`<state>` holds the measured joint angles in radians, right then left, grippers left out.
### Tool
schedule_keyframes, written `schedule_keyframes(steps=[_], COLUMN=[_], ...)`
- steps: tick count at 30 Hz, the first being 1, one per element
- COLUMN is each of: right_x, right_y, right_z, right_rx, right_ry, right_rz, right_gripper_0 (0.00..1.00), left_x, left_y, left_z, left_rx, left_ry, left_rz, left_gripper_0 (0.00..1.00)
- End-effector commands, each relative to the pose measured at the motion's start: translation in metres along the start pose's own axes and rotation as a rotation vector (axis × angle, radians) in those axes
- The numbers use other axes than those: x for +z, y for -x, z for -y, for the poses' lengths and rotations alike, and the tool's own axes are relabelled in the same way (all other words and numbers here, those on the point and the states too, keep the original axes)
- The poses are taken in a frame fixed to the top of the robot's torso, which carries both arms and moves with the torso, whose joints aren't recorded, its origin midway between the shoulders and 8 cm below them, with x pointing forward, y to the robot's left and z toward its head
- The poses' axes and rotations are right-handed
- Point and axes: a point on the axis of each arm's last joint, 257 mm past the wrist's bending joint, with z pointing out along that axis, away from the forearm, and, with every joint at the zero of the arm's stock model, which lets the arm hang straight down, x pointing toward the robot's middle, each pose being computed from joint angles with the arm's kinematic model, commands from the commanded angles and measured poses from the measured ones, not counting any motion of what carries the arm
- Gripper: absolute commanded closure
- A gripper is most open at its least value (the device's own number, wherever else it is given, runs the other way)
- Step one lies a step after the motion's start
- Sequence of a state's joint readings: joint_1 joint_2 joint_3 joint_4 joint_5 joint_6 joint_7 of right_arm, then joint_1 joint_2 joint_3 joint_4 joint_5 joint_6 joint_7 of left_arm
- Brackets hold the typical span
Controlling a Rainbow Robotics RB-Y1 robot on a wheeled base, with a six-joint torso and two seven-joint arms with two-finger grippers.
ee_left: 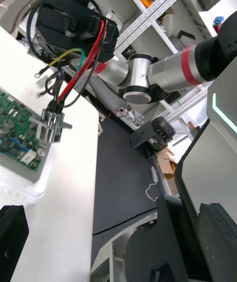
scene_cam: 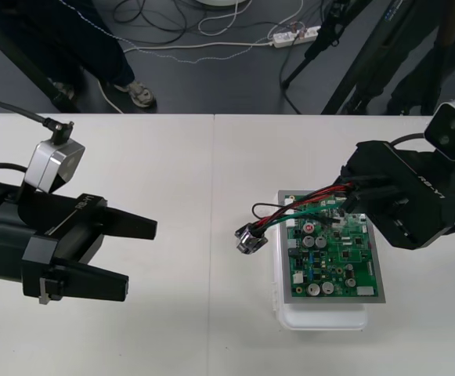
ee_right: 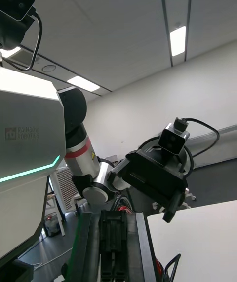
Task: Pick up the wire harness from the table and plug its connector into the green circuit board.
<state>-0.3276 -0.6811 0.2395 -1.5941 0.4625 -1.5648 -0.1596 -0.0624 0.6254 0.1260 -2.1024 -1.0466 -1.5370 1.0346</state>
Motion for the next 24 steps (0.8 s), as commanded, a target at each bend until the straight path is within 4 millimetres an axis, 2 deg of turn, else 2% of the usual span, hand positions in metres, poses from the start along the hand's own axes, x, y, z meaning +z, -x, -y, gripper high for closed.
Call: schedule_keyframes(steps=[1, 6, 10, 24], right_x=[-0.012, -0.02, -0.017, -0.021], right_y=[0.015, 0.012, 0.011, 0.001], right_z=[-0.009, -0.011, -0.02, 0.007], right_rx=[-0.027, -0.065, -0.088, -0.182], right_ry=[-0.022, -0.052, -0.061, -0.27], right_rz=[-0.025, -0.057, -0.076, -0.171], right_gripper_0=[1.0, 1.0, 1.0, 1.0], left_x=[-0.013, -0.016, -0.011, 0.018], left_y=[0.014, 0.021, 0.027, 0.049], left_z=[-0.002, -0.014, -0.024, -0.043], left_rx=[0.186, 0.273, 0.33, 0.574], left_ry=[0.061, 0.118, 0.148, 0.191], left_rz=[-0.023, -0.007, 0.016, 0.11], left_gripper_0=[0.0, 0.0, 0.0, 0.0])
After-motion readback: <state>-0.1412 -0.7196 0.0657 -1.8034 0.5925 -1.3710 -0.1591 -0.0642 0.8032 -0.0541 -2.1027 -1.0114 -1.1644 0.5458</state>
